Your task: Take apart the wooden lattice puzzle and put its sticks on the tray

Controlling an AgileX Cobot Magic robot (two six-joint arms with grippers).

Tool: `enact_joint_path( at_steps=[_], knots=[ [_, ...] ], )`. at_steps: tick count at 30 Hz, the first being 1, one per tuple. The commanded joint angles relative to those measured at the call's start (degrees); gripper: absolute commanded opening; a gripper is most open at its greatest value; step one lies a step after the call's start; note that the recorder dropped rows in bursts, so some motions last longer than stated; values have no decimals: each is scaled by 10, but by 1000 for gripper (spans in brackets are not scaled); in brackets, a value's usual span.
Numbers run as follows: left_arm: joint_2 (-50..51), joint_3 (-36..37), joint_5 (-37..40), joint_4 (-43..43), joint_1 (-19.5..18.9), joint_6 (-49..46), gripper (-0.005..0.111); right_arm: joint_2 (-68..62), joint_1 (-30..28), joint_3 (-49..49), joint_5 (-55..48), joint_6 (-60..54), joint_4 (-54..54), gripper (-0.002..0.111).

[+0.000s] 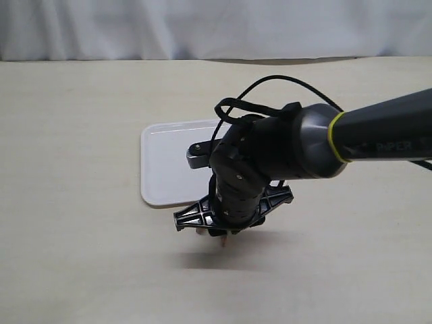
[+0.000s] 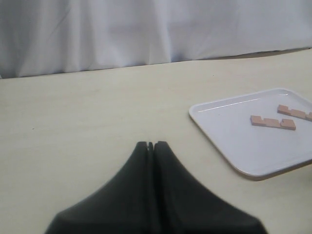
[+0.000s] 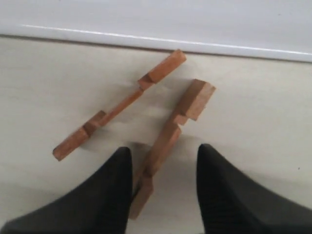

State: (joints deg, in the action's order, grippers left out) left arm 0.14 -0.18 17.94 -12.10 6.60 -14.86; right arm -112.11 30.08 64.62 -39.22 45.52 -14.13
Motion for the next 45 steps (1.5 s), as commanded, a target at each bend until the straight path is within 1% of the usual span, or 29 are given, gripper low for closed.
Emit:
enact_joint_path(
  at_steps=[1, 9, 11, 15, 21, 26, 33, 39, 45],
  knots=[
    [-1, 2, -5, -1, -6, -3, 0, -1, 0, -3, 2, 17, -1, 24],
    [-1, 2, -5, -1, -6, -3, 0, -1, 0, -4, 0, 22, 3, 24],
    [-1, 2, -5, -1, -6, -3, 0, -1, 0, -12, 1, 22, 4, 21],
    [-1, 2, -5, -1, -6, -3, 0, -1, 0, -37, 27, 33, 3, 5],
    [-1, 2, -5, -1, -6, -3, 0, 37, 0, -35, 27, 33, -21, 4],
    [-1, 2, -5, -1, -6, -3, 0, 104, 0, 0, -42, 31, -84, 4],
    [-1, 2, -5, -1, -6, -3, 0, 169, 0, 49, -136, -40, -166, 4],
    [-1, 2, -5, -1, -6, -3, 0, 143, 0, 49, -173, -83, -247, 4],
    [-1, 2, -5, -1, -6, -3, 0, 56, 0, 53, -172, -120, -329, 4]
  ],
)
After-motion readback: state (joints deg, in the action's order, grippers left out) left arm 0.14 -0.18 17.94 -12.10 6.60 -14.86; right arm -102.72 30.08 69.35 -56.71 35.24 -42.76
